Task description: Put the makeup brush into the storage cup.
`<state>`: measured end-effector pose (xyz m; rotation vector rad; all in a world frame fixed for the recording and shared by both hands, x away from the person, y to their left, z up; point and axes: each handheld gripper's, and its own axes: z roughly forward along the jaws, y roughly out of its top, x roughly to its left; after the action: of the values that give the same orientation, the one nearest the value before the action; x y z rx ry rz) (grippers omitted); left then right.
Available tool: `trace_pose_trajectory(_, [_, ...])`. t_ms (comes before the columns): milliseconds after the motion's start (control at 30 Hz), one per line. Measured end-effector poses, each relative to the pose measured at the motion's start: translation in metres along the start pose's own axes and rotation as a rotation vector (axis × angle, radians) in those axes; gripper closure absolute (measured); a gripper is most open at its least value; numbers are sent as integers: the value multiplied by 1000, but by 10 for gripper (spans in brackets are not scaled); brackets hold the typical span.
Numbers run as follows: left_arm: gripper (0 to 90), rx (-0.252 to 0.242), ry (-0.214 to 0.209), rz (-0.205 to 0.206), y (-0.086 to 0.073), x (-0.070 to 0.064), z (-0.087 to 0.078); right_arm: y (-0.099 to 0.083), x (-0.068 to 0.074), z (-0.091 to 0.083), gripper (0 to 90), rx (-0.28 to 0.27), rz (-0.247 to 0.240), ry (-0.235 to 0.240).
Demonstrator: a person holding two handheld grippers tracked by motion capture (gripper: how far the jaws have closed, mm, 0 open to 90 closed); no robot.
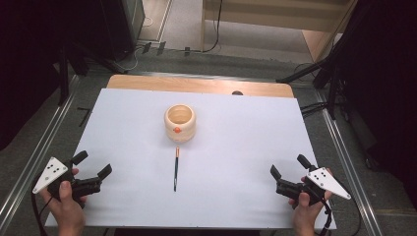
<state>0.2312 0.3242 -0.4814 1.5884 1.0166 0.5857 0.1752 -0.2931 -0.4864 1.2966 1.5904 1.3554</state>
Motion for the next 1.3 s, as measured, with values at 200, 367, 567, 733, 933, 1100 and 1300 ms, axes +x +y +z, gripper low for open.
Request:
trace_pose_trajectory(200, [0, 32, 28, 32, 8, -8, 4, 1, 1, 0, 0, -4, -18, -8])
trace_pose_trajectory(367, [0, 44, -7, 48, 16, -17, 10, 1, 3, 2, 0, 0, -38, -10])
trace_pose_trajectory(567, [0, 105, -71, 74, 23, -31, 25, -1, 3, 4, 0, 3, -40, -4])
trace_pose_trajectory(733, [0, 123, -106, 77, 26, -46, 39, 0, 6, 5, 0, 6, -62, 6])
trace_pose_trajectory(933, [0, 124, -137, 113, 38, -66, 55, 0, 7, 6, 0, 2, -65, 13])
trace_pose_trajectory(1100, [0, 112, -158, 124, 44, -77, 67, 0, 6, 4, 0, 0, -61, 10])
trace_pose_trajectory(1300, [0, 105, -183, 113, 45, -91, 81, 0, 5, 4, 0, 0, -60, 11])
